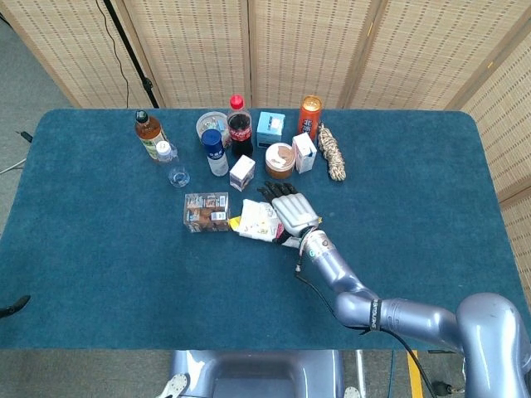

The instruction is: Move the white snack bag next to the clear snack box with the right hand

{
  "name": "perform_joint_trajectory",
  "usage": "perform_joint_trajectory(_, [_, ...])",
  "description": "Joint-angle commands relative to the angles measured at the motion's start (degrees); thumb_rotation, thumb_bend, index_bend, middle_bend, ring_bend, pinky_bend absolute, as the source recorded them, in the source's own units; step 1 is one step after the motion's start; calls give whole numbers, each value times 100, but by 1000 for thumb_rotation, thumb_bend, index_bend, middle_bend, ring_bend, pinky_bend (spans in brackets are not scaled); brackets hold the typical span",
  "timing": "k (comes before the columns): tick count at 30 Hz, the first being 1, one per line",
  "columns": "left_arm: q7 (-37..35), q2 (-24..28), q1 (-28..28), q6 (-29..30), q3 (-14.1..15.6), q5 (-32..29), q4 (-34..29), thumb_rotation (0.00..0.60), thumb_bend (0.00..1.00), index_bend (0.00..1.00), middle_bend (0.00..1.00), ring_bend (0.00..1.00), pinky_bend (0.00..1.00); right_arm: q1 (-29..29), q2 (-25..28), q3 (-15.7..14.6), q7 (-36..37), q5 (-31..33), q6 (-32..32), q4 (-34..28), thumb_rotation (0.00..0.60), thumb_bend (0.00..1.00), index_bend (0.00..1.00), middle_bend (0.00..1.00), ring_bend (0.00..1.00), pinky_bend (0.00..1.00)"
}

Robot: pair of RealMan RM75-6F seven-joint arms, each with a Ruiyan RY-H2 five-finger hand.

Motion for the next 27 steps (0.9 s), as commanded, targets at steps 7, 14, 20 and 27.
perform_joint_trajectory(7, [-183, 49, 72, 131, 76, 217, 71, 600, 0, 0, 0, 0, 0, -840, 1189, -284, 27, -1095, 1491, -1815, 600, 0, 0, 0, 0, 0])
perform_joint_trajectory(14, [-57, 62, 161, 245, 167, 346, 148, 600, 0, 0, 0, 0, 0, -1889, 2426, -1166, 220, -2882, 2496, -2595, 600, 0, 0, 0, 0, 0])
perform_joint_trajectory(20, [132, 4, 195, 335, 226, 510, 157, 600, 0, 0, 0, 0, 0, -2826, 2785, -1947, 598, -4141, 3481, -1995, 600, 0, 0, 0, 0, 0])
perform_joint_trajectory(27, [364, -93, 234, 378, 236, 494, 108, 600, 0, 0, 0, 0, 0, -4068, 2908, -2463, 1245, -4416, 4554, -1189, 600, 0, 0, 0, 0, 0])
